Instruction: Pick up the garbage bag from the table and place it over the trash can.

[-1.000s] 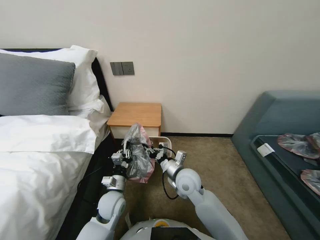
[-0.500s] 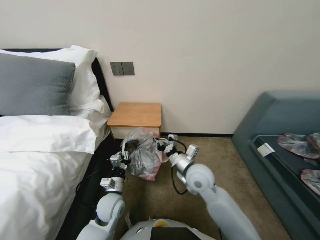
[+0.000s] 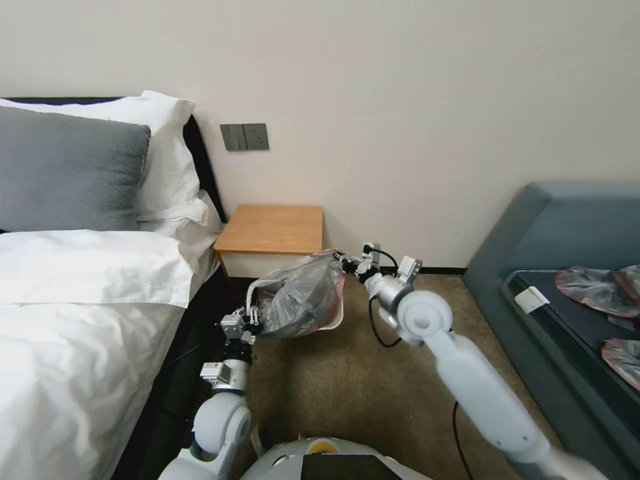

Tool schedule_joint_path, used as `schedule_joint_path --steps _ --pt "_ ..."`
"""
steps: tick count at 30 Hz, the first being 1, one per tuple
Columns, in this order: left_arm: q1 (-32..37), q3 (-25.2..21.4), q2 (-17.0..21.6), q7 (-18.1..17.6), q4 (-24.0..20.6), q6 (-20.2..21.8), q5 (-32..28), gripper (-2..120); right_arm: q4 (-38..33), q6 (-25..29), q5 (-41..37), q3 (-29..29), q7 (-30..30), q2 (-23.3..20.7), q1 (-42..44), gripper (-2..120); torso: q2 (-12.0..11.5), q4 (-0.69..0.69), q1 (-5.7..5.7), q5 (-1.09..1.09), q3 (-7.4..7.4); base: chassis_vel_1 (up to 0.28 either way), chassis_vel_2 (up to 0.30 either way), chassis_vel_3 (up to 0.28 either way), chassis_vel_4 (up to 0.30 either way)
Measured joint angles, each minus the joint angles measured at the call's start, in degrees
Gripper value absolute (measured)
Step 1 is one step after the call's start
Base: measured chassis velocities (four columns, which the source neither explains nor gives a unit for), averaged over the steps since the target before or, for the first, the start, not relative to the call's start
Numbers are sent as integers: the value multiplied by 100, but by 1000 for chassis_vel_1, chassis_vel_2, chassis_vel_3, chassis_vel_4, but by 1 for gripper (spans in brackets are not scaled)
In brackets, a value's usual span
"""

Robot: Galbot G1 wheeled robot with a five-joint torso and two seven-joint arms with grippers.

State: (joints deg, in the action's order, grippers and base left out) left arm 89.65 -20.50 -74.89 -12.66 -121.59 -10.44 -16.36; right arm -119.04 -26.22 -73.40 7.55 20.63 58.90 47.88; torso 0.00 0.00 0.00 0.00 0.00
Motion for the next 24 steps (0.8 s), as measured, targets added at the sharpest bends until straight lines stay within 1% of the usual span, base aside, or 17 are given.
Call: schedule_joint_path --steps 1,2,7,8,10,11,12,13,14,16,17,18,19,20,21,22,24 --pt "0 0 0 0 0 0 0 9 0 0 0 0 0 0 0 0 0 0 0 0 0 0 0 0 0" --pt "15 0 -6 1 -18 -5 -8 9 46 -52 -194 31 15 -84 -10 0 0 0 0 1 0 0 0 0 0" --pt "25 -8 -7 6 -69 -7 -154 9 26 -228 -603 259 48 -182 195 0 0 -1 0 1 0 0 0 0 0" --pt "24 -22 -5 5 -91 -7 -231 9 0 -372 -762 369 52 -207 281 3 0 -1 0 0 0 0 0 0 0" --pt "16 -44 1 3 -120 0 -349 9 -43 -511 -836 467 72 -223 393 12 0 -1 0 1 0 0 0 0 0" --pt "16 -44 1 3 -120 0 -349 9 -43 -511 -836 467 72 -223 393 12 0 -1 0 1 0 0 0 0 0" --pt "7 -52 6 3 -131 12 -423 9 -83 -524 -865 500 130 -222 446 18 0 -1 0 1 0 0 0 0 0" --pt "3 -57 7 3 -135 17 -451 9 -107 -525 -887 515 163 -220 468 20 0 -1 0 0 0 0 0 0 0" --pt "-7 -68 9 2 -141 34 -509 9 -179 -524 -952 558 234 -214 525 27 0 0 0 0 0 0 0 0 0" --pt "-10 -72 9 2 -143 41 -525 9 -212 -521 -977 576 255 -212 550 28 0 0 0 0 0 0 0 0 0" --pt "-19 -81 11 2 -144 61 -562 9 -290 -514 -1017 618 280 -213 614 35 0 0 0 0 0 0 0 0 0" --pt "-19 -81 11 2 -144 61 -562 9 -290 -514 -1017 618 280 -213 614 35 0 0 0 0 0 0 0 0 0" --pt "-29 -93 11 2 -143 87 -604 8 -402 -492 -1040 669 294 -224 708 44 0 0 0 -1 0 0 0 0 0" --pt "-37 -108 11 2 -144 104 -635 8 -528 -450 -1052 715 299 -247 821 48 0 0 0 0 0 0 0 0 0" --pt "-37 -108 11 2 -144 104 -635 8 -528 -450 -1052 715 299 -247 821 48 0 0 0 0 0 0 0 0 0" --pt "-48 -140 13 2 -144 134 -686 8 -676 -419 -1063 775 299 -266 965 55 0 -1 0 -1 0 0 0 0 0" --pt "-50 -152 16 2 -144 146 -718 8 -731 -409 -1063 797 301 -265 1028 57 0 -1 0 -1 0 0 0 0 0"
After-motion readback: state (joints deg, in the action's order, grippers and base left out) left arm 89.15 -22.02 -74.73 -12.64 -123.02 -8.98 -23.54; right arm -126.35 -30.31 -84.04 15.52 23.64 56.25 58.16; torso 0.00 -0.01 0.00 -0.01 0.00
